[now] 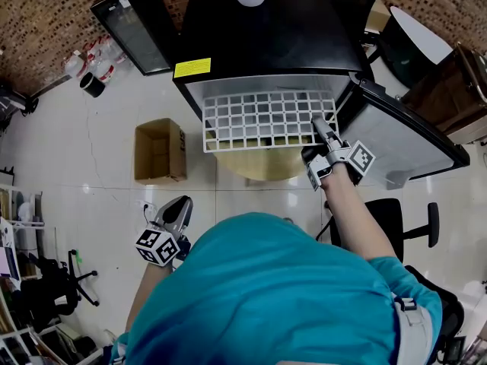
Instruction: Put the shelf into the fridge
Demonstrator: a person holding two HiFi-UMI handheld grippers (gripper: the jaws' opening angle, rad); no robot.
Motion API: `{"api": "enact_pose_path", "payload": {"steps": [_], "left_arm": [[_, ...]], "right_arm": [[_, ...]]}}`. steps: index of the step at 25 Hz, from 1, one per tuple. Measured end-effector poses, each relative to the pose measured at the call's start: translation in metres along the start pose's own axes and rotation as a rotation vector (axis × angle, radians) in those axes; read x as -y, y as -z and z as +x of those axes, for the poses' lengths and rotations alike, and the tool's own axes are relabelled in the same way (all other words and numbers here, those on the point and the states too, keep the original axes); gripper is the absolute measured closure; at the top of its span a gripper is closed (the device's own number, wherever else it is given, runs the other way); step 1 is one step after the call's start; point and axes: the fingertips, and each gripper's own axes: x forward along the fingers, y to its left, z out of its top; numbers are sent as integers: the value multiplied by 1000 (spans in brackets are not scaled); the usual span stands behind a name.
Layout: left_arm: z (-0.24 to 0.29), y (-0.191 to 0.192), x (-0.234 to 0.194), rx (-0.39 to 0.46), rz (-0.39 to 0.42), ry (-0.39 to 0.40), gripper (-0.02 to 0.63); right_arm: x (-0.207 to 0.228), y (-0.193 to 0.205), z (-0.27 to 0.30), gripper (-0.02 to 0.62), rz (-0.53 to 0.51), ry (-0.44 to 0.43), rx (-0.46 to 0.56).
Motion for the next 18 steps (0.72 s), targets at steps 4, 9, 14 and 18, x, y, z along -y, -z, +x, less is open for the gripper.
{"api": "enact_pose_path", "payload": {"steps": [4, 9, 14, 18], "left_arm": [[-1, 2, -2, -1, -3, -3, 571], [-1, 2, -3, -1, -6, -1, 571], [-1, 3, -2, -1, -6, 0, 571], [0, 3, -2, -3, -7, -2, 571]], "right_arm": [[4, -5, 6, 566, 6, 3, 33], [5, -7, 9, 566, -6, -18, 64], [7, -8, 8, 563, 7, -28, 104], [5, -8, 9, 561, 9, -19, 146]]}}
